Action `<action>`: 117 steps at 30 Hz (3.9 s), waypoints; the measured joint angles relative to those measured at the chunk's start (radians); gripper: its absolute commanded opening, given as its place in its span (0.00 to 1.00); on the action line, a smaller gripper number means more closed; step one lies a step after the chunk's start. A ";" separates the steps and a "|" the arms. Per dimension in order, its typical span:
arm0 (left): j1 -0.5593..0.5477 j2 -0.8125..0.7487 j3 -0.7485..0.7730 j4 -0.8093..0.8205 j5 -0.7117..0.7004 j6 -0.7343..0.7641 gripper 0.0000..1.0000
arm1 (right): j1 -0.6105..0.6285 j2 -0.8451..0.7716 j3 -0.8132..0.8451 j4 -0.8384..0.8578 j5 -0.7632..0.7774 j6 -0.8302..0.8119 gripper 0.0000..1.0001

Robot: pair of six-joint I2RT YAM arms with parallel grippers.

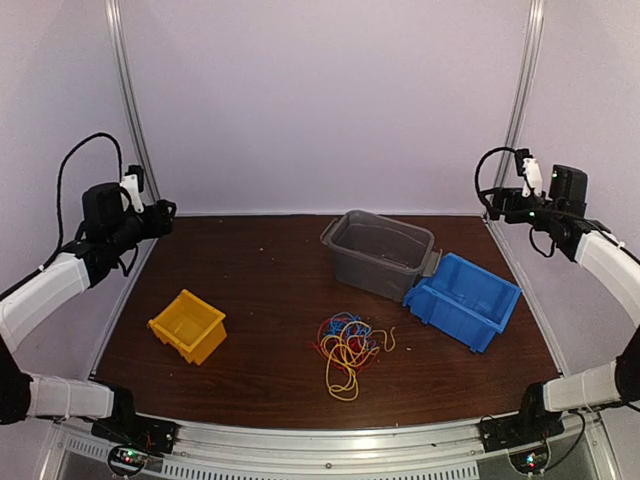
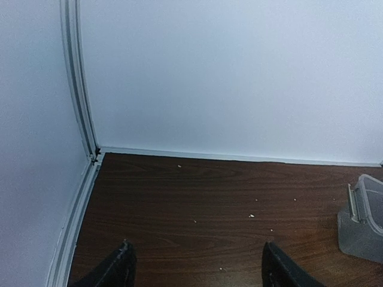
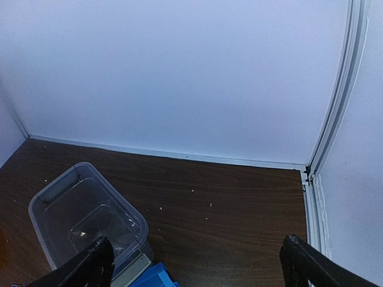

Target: Untangle the cables

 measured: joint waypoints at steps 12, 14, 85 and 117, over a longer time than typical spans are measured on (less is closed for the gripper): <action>-0.288 0.077 -0.009 0.002 0.291 0.090 0.49 | 0.167 0.055 -0.046 -0.096 -0.129 -0.237 0.91; -0.362 0.096 -0.009 0.001 0.304 0.096 0.48 | 0.234 0.056 -0.046 -0.142 -0.157 -0.304 0.86; -0.895 0.596 -0.172 0.742 0.337 -0.092 0.54 | 0.829 0.393 0.204 -0.462 -0.220 -0.502 0.00; -0.895 0.801 -0.173 1.002 0.345 -0.056 0.05 | 0.619 0.368 0.808 -0.633 -0.558 -0.410 0.00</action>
